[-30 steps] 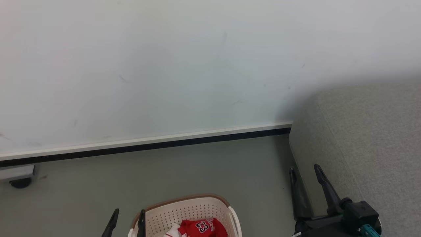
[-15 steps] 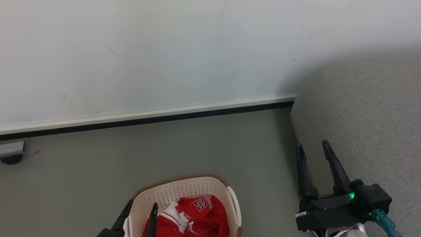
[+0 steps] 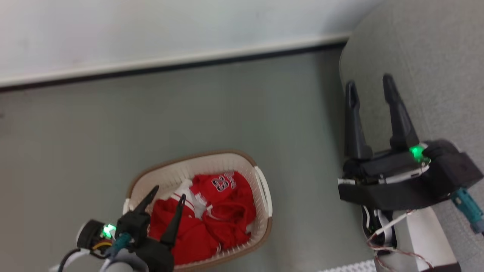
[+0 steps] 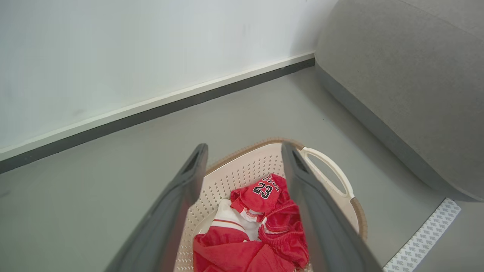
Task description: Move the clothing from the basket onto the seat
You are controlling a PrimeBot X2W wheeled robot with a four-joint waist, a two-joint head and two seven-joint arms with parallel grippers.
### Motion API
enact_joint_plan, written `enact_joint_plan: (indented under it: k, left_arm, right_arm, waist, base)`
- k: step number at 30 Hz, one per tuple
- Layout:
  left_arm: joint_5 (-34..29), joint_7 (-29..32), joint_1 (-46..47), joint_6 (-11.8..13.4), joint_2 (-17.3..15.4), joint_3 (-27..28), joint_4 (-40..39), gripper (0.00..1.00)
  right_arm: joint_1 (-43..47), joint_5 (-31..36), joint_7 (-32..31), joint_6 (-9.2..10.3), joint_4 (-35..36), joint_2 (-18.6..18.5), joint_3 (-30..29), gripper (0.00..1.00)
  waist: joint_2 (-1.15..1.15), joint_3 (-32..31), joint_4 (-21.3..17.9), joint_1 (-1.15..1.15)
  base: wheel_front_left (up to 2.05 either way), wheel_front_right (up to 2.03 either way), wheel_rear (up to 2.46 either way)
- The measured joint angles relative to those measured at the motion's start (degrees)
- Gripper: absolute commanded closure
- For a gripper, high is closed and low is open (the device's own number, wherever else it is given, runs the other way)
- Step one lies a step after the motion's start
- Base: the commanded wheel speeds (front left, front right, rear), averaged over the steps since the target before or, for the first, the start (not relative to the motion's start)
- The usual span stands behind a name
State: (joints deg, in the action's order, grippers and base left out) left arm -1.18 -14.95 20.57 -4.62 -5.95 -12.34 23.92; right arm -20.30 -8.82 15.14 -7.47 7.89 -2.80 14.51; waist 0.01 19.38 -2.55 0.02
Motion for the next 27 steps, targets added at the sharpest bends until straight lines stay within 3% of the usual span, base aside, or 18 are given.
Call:
enact_joint_plan:
  k: [10,27]
  left_arm:
    - [-2.01,0.0,10.54,-1.61,-2.5,-4.97,10.49,0.0]
    - [-4.35,0.0,26.29,-2.04,-2.36,-11.05,26.59,0.0]
  right_arm:
    - [-8.51,-1.26,0.0,0.0,4.34,-0.02,2.07,0.0]
    - [-15.24,-3.37,0.0,0.0,9.09,-0.03,3.18,0.0]
  waist:
    - [0.0,11.76,-2.16,0.01]
    - [0.01,28.19,-4.8,0.0]
  base:
    - [0.0,0.0,0.0]
    - [0.0,0.0,0.0]
